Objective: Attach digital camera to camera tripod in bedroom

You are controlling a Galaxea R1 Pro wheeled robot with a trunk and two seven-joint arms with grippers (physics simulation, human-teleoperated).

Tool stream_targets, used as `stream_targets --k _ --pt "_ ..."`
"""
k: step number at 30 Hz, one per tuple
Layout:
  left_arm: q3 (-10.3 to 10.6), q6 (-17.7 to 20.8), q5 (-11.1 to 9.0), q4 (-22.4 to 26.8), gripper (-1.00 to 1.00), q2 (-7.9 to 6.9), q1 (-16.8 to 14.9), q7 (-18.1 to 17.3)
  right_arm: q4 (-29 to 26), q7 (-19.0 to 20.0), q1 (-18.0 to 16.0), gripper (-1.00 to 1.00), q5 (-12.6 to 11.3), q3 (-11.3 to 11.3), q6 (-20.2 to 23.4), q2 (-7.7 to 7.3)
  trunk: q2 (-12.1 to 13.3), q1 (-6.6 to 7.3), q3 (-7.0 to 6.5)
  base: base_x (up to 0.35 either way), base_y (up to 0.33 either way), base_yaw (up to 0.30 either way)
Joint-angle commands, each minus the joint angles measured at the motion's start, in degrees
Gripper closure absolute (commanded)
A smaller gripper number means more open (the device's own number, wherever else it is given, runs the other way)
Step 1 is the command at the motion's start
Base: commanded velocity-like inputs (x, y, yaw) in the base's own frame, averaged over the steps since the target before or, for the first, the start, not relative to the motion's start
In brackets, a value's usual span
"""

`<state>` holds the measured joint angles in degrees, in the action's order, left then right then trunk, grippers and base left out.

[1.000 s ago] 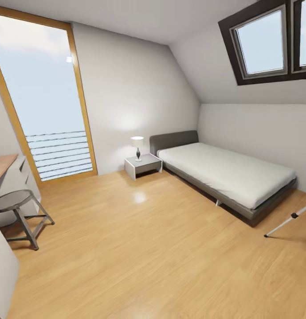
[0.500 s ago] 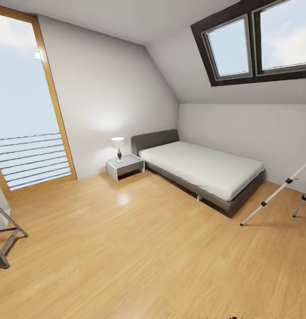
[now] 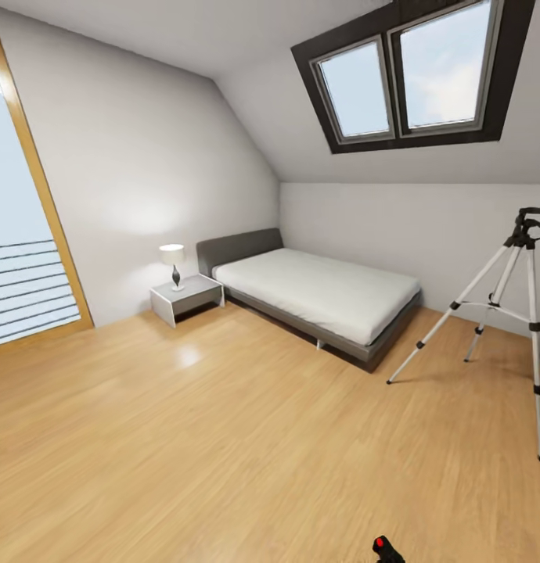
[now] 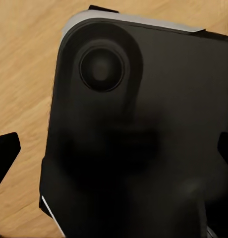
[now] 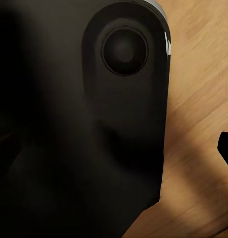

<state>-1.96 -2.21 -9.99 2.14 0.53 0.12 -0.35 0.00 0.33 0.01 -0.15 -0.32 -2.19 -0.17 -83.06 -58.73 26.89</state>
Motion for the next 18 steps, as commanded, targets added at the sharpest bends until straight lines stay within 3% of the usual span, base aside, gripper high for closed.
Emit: stream_targets --k 1,4,5,18 --pt "-0.5 -0.1 -1.4 0.0 -1.00 0.01 0.0 0.0 0.0 0.0 0.0 -1.00 0.0 0.0 -0.2 0.00 0.0 0.00 0.04 0.000 0.000 -0.287" --pt "-1.8 -0.1 -5.8 0.0 -1.00 -0.01 0.0 -0.1 0.0 0.0 0.0 -1.00 0.0 0.0 -0.2 0.00 0.0 0.00 0.04 0.000 0.000 -0.283" --pt "-2.3 -0.2 -9.9 0.1 -1.00 -0.04 0.0 -0.1 0.0 0.0 0.0 -1.00 0.1 0.0 -0.2 -0.02 0.0 0.00 0.04 0.000 0.000 -0.141" --pt "-2.0 -0.2 -11.1 0.1 -1.00 0.00 0.0 0.0 0.0 -0.6 0.0 -1.00 0.7 0.5 0.0 -0.15 0.0 0.00 0.04 0.000 0.000 -0.040"
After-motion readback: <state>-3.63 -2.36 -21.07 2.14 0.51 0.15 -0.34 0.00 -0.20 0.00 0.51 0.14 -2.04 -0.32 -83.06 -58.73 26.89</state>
